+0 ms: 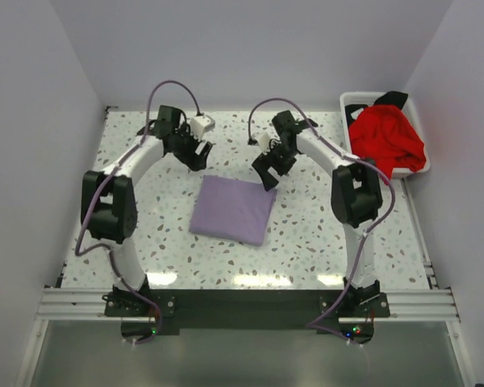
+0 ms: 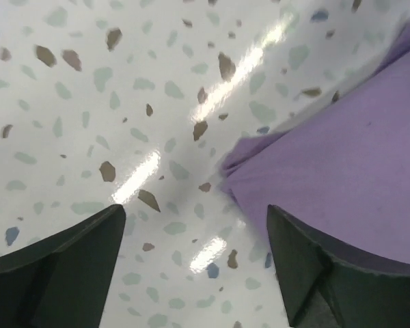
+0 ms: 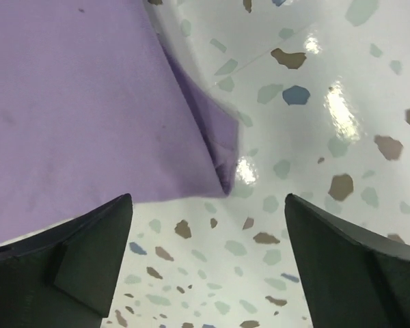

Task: Fold and stack the t-shirts
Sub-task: Fold the tshirt, then neatly place the folded tshirt to the corner

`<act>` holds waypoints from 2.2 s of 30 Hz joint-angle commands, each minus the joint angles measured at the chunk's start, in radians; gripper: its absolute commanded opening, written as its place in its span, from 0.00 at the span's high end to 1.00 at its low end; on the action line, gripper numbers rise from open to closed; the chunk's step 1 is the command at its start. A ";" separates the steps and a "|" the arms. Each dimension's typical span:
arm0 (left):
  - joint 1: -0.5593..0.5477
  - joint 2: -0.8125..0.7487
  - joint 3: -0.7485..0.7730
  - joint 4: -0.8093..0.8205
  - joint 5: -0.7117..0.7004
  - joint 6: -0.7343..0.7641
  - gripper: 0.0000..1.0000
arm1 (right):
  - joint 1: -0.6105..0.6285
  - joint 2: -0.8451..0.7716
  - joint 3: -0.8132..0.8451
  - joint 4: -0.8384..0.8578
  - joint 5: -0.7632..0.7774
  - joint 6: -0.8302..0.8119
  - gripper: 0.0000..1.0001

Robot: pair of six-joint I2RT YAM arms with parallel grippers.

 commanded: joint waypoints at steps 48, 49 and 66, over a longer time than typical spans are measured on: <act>0.355 0.531 0.456 -0.001 -0.433 0.196 0.00 | -0.181 -0.347 -0.208 0.026 0.048 0.136 0.01; 0.359 0.545 0.476 -0.005 -0.428 0.198 0.00 | -0.181 -0.347 -0.206 0.024 0.050 0.135 0.01; 0.401 0.242 0.545 0.014 -0.235 0.261 0.00 | -0.182 -0.381 -0.196 0.010 0.013 0.164 0.01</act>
